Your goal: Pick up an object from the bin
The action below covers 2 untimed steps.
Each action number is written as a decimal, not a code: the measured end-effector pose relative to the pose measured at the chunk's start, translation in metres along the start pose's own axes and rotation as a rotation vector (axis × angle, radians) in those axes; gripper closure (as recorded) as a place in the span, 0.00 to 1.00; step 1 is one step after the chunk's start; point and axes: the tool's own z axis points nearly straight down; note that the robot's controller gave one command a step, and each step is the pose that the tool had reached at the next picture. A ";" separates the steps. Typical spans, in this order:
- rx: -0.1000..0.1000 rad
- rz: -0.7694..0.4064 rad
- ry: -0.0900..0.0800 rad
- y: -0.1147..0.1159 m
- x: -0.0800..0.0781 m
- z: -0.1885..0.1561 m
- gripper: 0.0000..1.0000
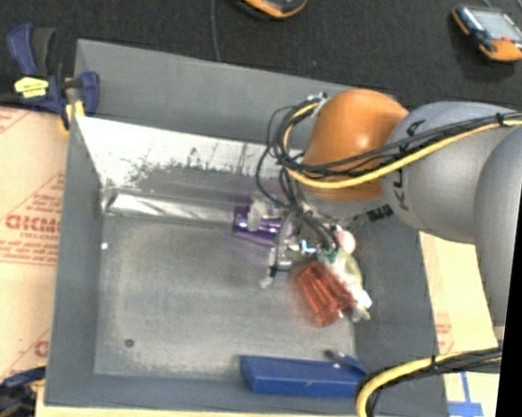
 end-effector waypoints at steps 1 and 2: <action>-0.001 -0.044 0.000 -0.019 -0.008 -0.005 0.00; -0.001 0.116 -0.007 -0.060 -0.030 0.023 0.00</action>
Offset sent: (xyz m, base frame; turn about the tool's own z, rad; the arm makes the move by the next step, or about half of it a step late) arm 0.0334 -0.0547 -0.0241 0.1137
